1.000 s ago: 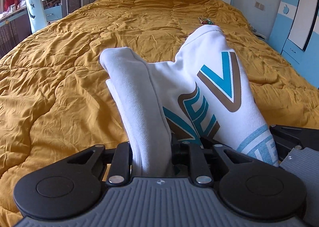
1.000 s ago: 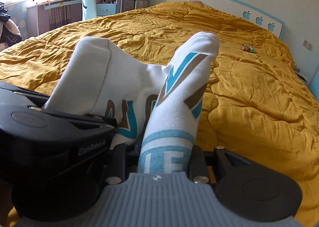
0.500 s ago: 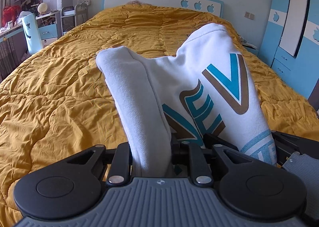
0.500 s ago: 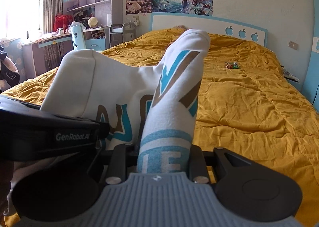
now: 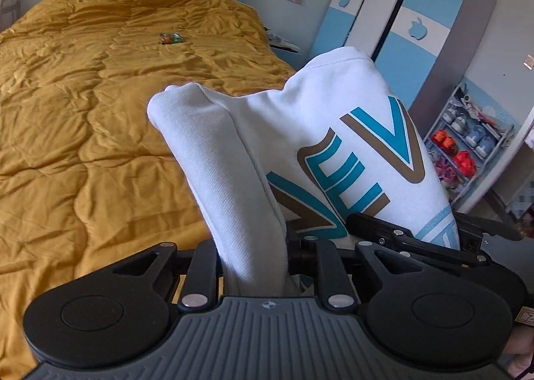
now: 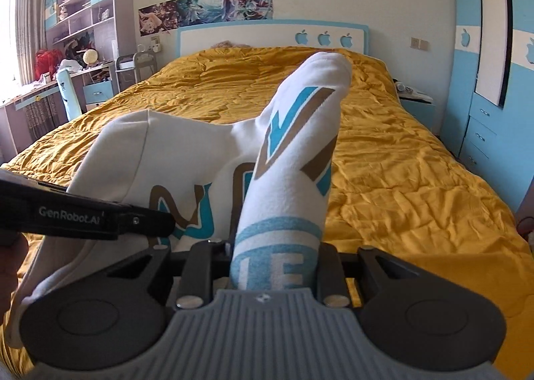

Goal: Fold small clothes
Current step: 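Lay the folded sweatshirt down and open both tools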

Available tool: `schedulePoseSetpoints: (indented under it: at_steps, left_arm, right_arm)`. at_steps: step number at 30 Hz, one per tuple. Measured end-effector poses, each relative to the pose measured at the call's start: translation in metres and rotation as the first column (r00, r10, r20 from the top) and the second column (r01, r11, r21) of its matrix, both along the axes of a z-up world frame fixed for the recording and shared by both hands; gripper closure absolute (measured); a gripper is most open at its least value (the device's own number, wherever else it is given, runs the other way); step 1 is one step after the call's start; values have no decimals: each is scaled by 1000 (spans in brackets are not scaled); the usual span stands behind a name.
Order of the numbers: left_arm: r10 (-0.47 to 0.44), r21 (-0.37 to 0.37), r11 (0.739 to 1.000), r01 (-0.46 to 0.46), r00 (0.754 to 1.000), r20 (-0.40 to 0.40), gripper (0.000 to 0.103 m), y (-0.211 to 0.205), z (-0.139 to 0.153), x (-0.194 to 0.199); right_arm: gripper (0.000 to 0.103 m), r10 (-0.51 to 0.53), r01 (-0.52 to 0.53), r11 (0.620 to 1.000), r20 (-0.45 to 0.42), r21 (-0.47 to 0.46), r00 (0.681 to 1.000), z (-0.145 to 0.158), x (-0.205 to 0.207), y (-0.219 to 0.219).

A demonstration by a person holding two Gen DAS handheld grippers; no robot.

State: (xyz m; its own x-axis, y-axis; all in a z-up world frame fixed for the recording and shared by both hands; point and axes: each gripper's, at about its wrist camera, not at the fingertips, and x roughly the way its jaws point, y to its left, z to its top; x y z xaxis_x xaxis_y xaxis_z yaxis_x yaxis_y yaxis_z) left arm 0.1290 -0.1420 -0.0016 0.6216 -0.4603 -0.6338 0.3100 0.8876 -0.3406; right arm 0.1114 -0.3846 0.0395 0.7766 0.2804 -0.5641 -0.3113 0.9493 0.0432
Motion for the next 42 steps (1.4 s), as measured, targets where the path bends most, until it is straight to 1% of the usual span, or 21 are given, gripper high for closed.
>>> schedulePoseSetpoints:
  at_steps: [4,9,11,14,15,16,18,19,20,21,22,23,25,26,27,29,32,35,36,38,42]
  left_arm:
    - [-79,-43,996,76,995,-61,82,-39,-9,18]
    - [-96,-170,983,68,982,-162,82,-56,-31,46]
    - [-77,-211,977,33,976,-203,83,-61,-41,50]
    - [-68,-209,978,18,969,-236,82,-57,-61,57]
    - [-77,-200,979,29,968,-238,82,-55,-70,59]
    - [-92,-196,980,44,965,-244,82,-51,-81,60]
    - [-118,-238,970,44,944,-307,82,-36,-110,65]
    - [-145,-297,954,41,929,-340,81,-26,-124,67]
    - [-169,-357,934,29,914,-368,80,-15,-133,70]
    - [-187,-396,918,21,904,-385,79,-5,-138,71]
    - [-200,-414,910,24,900,-388,78,5,-139,71]
    - [-201,-406,913,31,902,-383,76,11,-138,71]
    - [-197,-366,928,62,917,-346,75,24,-129,69]
    - [-187,-336,939,71,927,-324,76,29,-123,66]
    - [-167,-296,952,75,940,-297,76,32,-116,63]
    - [-128,-196,977,86,969,-210,76,37,-97,50]
    - [-63,-119,991,56,997,-52,76,36,-67,26]
    - [-48,-142,988,55,997,56,76,20,-45,8]
    - [-60,-156,985,71,995,77,76,12,-40,3]
    - [-57,-157,985,73,993,105,76,-9,-40,-6]
    - [-95,-55,993,106,980,177,80,-44,-52,-36]
  right_arm:
    - [84,17,-17,1000,-57,-8,998,6,13,-73]
    - [84,70,-64,997,-154,44,986,-1,51,-147]
    - [83,95,-83,994,-184,77,978,-10,67,-165]
    - [82,151,-121,983,-237,137,960,-36,92,-167]
    - [75,156,-119,981,-253,156,955,-47,98,-169]
    - [69,144,-96,980,-282,177,948,-62,103,-169]
    - [48,48,20,980,-332,200,942,-89,110,-182]
    - [48,-58,136,971,-358,197,932,-107,111,-195]
    - [37,-82,210,937,-408,280,909,-122,112,-214]
    - [37,-63,261,876,-439,406,896,-135,108,-234]
    - [37,-61,304,811,-444,500,894,-144,101,-251]
    - [45,-74,331,776,-443,537,893,-148,94,-262]
    - [60,-133,383,748,-444,542,886,-145,80,-275]
    - [77,-201,427,757,-446,495,872,-139,70,-279]
    - [81,-248,452,765,-438,459,864,-133,62,-280]
    - [77,-354,493,766,-369,413,859,-113,36,-280]
    - [76,-465,504,788,-197,353,863,-80,-3,-264]
    - [78,-487,470,830,-21,301,873,-47,-37,-236]
    - [87,-480,449,843,36,295,877,-37,-48,-222]
    - [95,-454,401,872,163,280,876,-22,-71,-188]
    - [95,-386,337,918,266,211,883,-32,-91,-128]
